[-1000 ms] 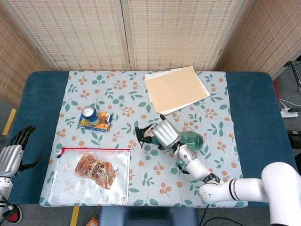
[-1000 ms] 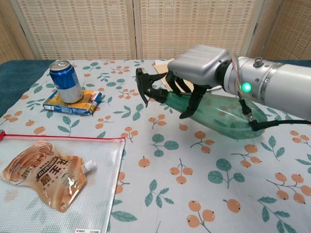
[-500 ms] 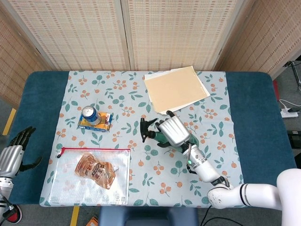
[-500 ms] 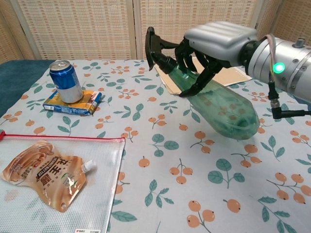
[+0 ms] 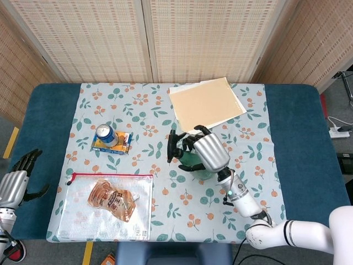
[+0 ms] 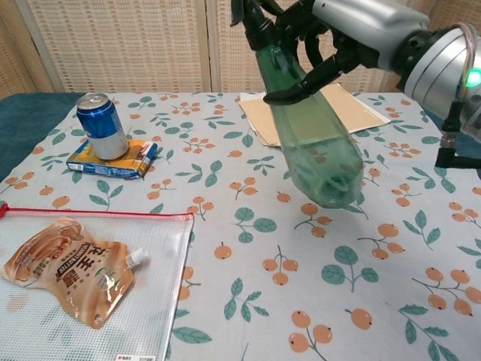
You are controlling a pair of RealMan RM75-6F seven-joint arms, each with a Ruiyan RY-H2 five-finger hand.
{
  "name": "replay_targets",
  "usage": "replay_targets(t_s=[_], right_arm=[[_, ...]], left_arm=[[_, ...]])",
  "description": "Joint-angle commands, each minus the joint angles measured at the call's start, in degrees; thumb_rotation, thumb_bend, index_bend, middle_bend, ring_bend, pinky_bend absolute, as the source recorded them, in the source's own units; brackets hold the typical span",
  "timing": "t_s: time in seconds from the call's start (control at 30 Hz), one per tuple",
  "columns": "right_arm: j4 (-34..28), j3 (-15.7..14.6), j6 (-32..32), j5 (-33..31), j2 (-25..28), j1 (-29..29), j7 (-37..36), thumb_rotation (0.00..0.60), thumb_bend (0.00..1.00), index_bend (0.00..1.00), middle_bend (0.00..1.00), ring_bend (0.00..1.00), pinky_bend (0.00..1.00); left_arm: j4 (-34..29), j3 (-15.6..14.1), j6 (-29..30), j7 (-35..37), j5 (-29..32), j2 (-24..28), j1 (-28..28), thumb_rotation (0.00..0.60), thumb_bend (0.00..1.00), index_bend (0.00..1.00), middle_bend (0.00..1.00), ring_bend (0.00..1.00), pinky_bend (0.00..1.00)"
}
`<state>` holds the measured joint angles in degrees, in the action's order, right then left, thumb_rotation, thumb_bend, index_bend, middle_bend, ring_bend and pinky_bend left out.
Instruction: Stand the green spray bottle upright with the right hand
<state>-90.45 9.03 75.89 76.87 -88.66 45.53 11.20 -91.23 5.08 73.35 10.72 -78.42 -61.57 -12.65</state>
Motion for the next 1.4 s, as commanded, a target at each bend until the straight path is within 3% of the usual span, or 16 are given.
replay_targets(t_s=[0.03,0.23,0.57,0.87,1.07,1.27,1.4], right_arm=[[12.2,-0.2,8.6,7.9,-8.2,-4.5,-19.8,0.600,0.10,0.77,0.61,0.65,0.26],[24.5,0.4,12.9,9.6,-15.6,-7.0,-32.0,0.600,0.10,0.76,0.61,0.65,0.27],[34.6,-1.1,14.8,14.1,-20.3,-7.7,-38.3,0.600,0.10,0.76,0.61,0.65,0.27],[38.5,-1.1,13.4,13.9,-21.6,-8.6,-40.2,0.600,0.10,0.75,0.61,0.65,0.27],[38.5,-1.3,12.5,14.4,-21.0,-8.8,-40.3,0.600,0.10,0.70,0.61,0.63,0.27],[38.7,-2.1,11.8,15.2,-20.8,-9.1,-39.9,0.600,0.01,0.63,0.61,0.58,0.27],[38.6,-2.5,11.0,15.4,-20.6,-9.3,-39.7,0.600,0.00,0.59,0.61,0.55,0.27]], left_arm=[[0.0,0.0,-0.1,-0.2,0.1,0.0,0.0,0.600,0.26,0.00,0.00,0.00,0.14],[0.1,0.0,0.1,-0.4,0.1,-0.2,0.0,0.600,0.26,0.00,0.00,0.00,0.14],[0.5,0.4,0.3,-0.1,0.5,-0.7,0.0,0.600,0.26,0.00,0.00,0.00,0.14],[0.4,0.5,0.5,0.0,0.5,-0.8,0.1,0.600,0.26,0.00,0.00,0.00,0.14],[0.4,0.6,0.7,0.0,0.4,-0.8,0.2,0.600,0.26,0.00,0.00,0.00,0.14],[0.3,0.6,0.6,-0.1,0.5,-0.8,0.2,0.600,0.26,0.00,0.00,0.00,0.14],[0.3,0.5,0.5,-0.2,0.5,-0.8,0.2,0.600,0.26,0.00,0.00,0.00,0.14]])
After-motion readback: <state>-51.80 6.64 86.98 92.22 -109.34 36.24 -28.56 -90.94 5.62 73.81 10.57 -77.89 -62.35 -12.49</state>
